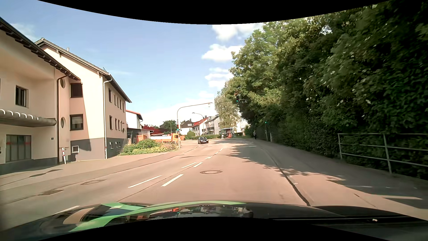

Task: Follow the waypoints while adhering to traffic rules and regulations

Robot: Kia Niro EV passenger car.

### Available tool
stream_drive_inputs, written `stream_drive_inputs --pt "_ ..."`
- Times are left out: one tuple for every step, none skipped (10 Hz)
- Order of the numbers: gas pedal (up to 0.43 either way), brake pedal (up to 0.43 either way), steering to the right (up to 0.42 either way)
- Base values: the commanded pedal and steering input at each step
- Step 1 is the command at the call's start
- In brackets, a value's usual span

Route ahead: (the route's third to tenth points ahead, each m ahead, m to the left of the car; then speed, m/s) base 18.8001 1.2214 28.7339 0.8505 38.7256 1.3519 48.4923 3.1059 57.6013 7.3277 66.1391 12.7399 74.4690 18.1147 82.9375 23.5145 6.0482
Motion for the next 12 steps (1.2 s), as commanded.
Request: stream_drive_inputs --pt "0.268 0.0 0.021" --pt "0.268 0.0 0.031" --pt "0.268 0.0 0.043" --pt "0.268 0.0 0.049" --pt "0.268 0.0 0.055" --pt "0.268 0.0 0.055" --pt "0.268 0.0 0.055" --pt "0.268 0.0 0.055" --pt "0.268 0.0 0.054" --pt "0.268 0.0 0.051" --pt "0.26 0.0 0.046" --pt "0.26 0.0 0.031"
